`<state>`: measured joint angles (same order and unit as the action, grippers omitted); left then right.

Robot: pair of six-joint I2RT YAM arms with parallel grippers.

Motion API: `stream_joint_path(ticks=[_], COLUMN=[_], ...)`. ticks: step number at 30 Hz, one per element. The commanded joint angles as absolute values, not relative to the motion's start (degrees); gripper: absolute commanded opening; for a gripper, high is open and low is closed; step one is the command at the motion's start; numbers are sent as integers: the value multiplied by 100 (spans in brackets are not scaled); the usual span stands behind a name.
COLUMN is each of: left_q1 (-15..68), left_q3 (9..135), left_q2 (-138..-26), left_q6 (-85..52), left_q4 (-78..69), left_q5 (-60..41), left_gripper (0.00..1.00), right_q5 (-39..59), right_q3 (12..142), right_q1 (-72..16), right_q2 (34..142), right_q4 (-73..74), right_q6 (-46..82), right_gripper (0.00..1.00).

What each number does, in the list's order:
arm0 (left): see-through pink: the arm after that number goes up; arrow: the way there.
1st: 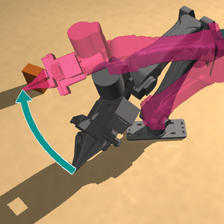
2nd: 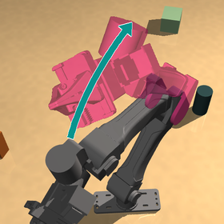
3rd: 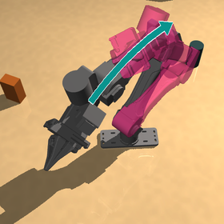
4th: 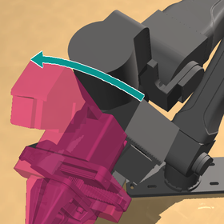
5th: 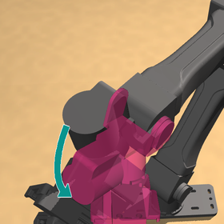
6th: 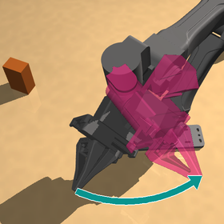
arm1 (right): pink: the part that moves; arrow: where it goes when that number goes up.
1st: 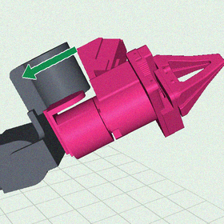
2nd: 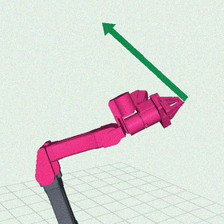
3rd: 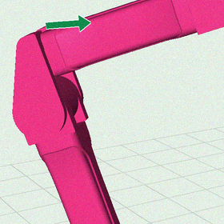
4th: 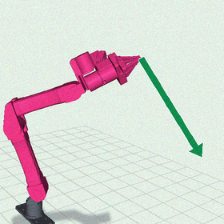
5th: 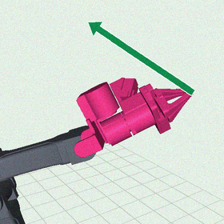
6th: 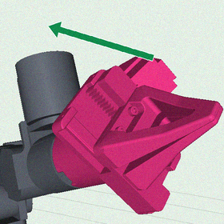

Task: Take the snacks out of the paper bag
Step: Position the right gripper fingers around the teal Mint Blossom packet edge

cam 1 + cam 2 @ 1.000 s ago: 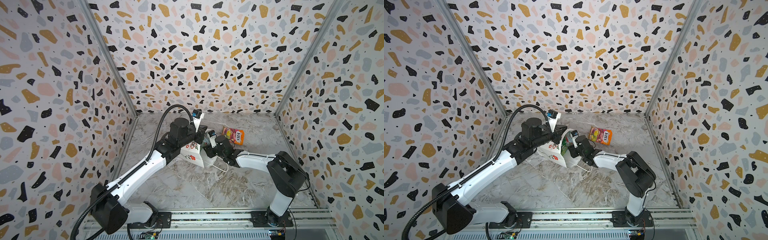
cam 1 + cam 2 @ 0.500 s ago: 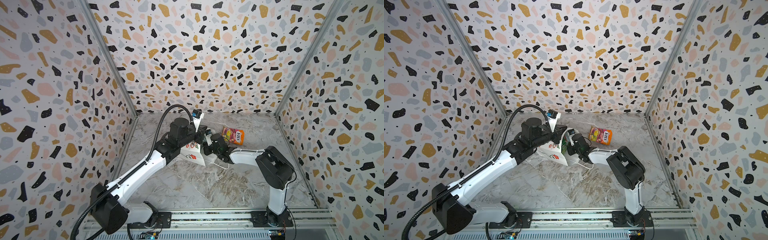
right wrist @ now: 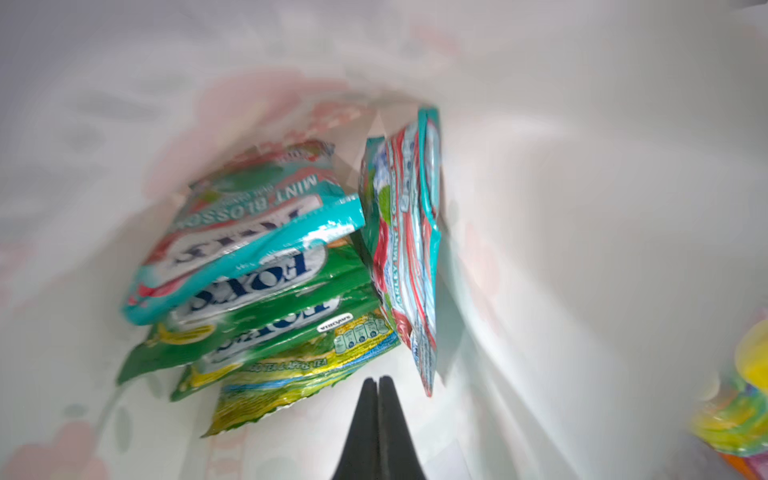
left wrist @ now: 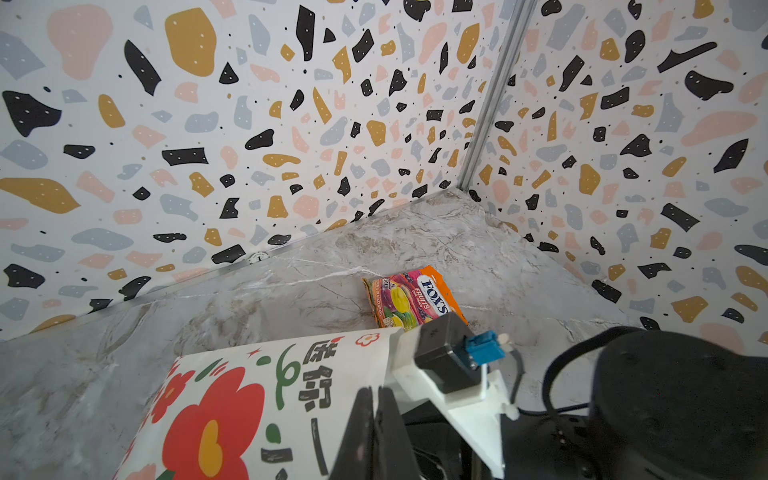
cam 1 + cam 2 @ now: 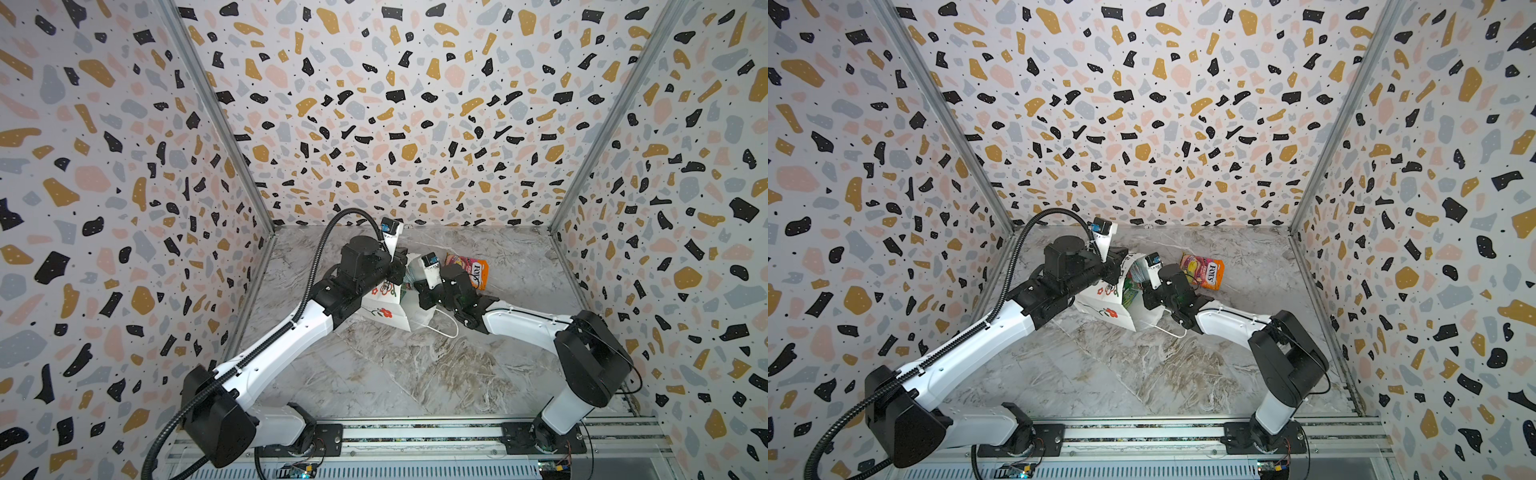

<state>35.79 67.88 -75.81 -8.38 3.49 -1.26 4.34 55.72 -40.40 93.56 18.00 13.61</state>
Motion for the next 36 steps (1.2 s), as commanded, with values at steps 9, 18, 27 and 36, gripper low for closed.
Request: stream_joint_path(ticks=[9,18,27,36], left_q1=[3560,3490,3494,3489], left_q3=[7039,6975,6974,6974], left_q2=[-7613,-7425,-7400,-7395], left_q6=[-914,-938,-783,-712], left_q4=[219,75,121,134], left_q5=[-229,-527,-831,-1116], left_gripper=[0,0,0,0], right_q5=[1230,1357,55,-305], right_q3=[5408,5524,6258,6578], right_q1=[-4156,-4206,-4210,-4201], right_q2=[9303,9685,10123,10556], right_q4=[1721,1418,1294,1639], right_q6=[871,896,1072,1160], right_gripper=[32,39,52,61])
